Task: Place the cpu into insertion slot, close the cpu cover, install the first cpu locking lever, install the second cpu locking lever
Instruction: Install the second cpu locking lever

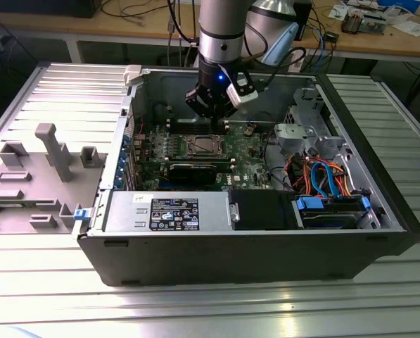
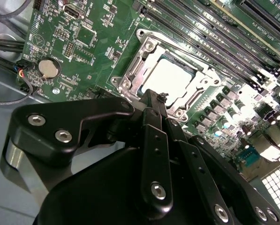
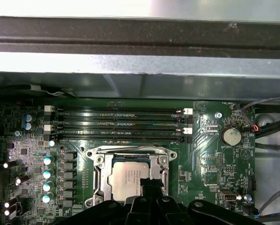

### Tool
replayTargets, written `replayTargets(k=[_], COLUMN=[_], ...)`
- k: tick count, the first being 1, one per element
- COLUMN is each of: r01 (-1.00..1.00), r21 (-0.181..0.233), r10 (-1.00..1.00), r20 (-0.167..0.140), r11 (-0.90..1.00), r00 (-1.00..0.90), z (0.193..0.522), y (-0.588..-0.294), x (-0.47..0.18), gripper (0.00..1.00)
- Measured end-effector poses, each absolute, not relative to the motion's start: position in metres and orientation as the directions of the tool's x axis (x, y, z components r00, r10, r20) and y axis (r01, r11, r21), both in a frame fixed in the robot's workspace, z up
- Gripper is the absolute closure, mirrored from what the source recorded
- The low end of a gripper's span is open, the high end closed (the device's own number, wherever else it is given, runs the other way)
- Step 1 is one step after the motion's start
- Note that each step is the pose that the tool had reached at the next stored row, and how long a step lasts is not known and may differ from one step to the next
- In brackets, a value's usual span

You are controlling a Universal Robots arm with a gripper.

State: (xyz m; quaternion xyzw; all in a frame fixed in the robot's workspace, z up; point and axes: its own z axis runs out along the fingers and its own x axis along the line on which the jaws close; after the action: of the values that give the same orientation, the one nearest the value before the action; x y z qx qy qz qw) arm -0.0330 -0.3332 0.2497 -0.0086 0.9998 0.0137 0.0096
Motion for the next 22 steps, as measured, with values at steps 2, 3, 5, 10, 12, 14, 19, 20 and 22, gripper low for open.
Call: replayTargets(k=[2,3,5,10,12,14,19,20,22], r01=[-0.018,-0.018,-0.018,-0.018,-0.018,-0.018,-0.018,-0.018,-0.018], r21=[0.027,0.027,0.027,0.027,0.027,0.027,0.027,0.027,0.027], r10=[-0.017,-0.017,-0.017,-0.017,-0.017,-0.017,-0.017,-0.017,-0.017], r20=[-0.019,-0.019,-0.019,-0.019,-0.019,-0.019,-0.019,-0.019,-0.019], r11=[0.999,0.999,0.999,0.999,0.999,0.999,0.999,0.999,0.999], r00=[-1.0,-1.0,-1.0,-1.0,-1.0,-1.0,-1.0,-1.0,-1.0], z=[0.2497,0.2498,0.2499,0.2497,0.2497,0.2497,0.251,0.2516,0.2527], y=[-0.3332,-0.3332,-0.3336,-0.3355,-0.3355,-0.336,-0.3368,-0.3367,-0.3367], x=[-0.033,-0.033,-0.0331,-0.033,-0.0331,-0.033,-0.0331,-0.0331,-0.0331], gripper=[0.89,0.89,0.89,0.89,0.89,0.89,0.89,0.89,0.89])
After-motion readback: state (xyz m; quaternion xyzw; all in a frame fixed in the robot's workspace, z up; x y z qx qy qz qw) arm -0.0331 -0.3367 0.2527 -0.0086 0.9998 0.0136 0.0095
